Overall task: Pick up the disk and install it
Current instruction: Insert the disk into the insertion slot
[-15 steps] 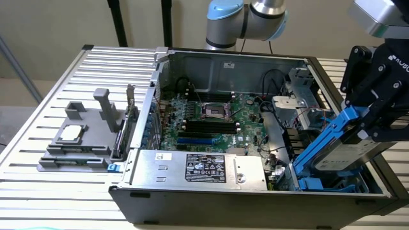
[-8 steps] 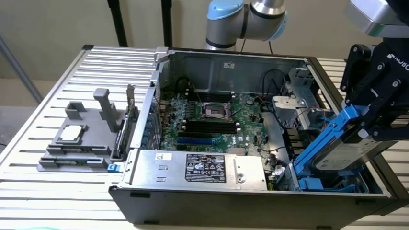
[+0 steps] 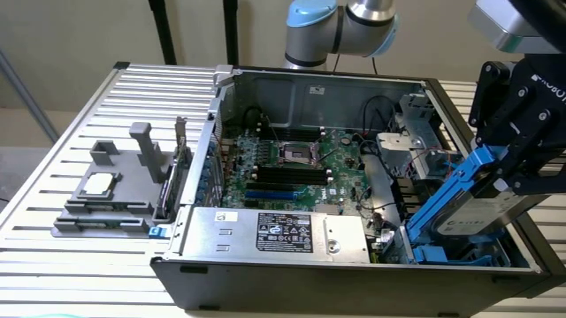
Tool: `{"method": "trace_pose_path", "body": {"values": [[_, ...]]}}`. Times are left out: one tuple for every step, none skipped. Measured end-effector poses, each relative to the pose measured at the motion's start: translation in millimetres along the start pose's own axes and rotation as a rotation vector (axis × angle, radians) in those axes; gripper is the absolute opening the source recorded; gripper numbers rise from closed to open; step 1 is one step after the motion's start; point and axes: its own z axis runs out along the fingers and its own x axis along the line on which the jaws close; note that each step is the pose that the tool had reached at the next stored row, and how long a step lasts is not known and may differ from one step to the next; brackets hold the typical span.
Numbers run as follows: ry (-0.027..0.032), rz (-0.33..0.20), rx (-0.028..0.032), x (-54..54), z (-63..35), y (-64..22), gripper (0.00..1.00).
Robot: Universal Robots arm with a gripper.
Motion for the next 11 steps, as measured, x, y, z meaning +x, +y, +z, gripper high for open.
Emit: {"method": "trace_pose_path", "body": {"values": [[0.0007,0.000,0.0016,0.0,0.0,0.2,0.33],[0.0014,0.000,0.0037,0.0,0.0,0.4,0.33],[0.0021,0.000,0.0057,0.0,0.0,0.6,0.33],[0.0027,-0.001,0.0077,0.0,-0.1,0.8,0.33],[0.0032,-0.001,0.0095,0.0,0.0,1.0,0.33],[0.0034,-0.001,0.0104,0.0,0.0,1.1,0.33],[0.0037,-0.001,0.0107,0.0,0.0,1.2,0.33],[0.0038,-0.001,0.0107,0.0,0.0,1.3,0.33],[0.0038,-0.001,0.0108,0.0,0.0,1.5,0.33],[0.0039,-0.001,0.0108,0.0,0.0,1.6,0.33],[0.0038,-0.001,0.0108,0.0,0.0,1.6,0.33]]}}
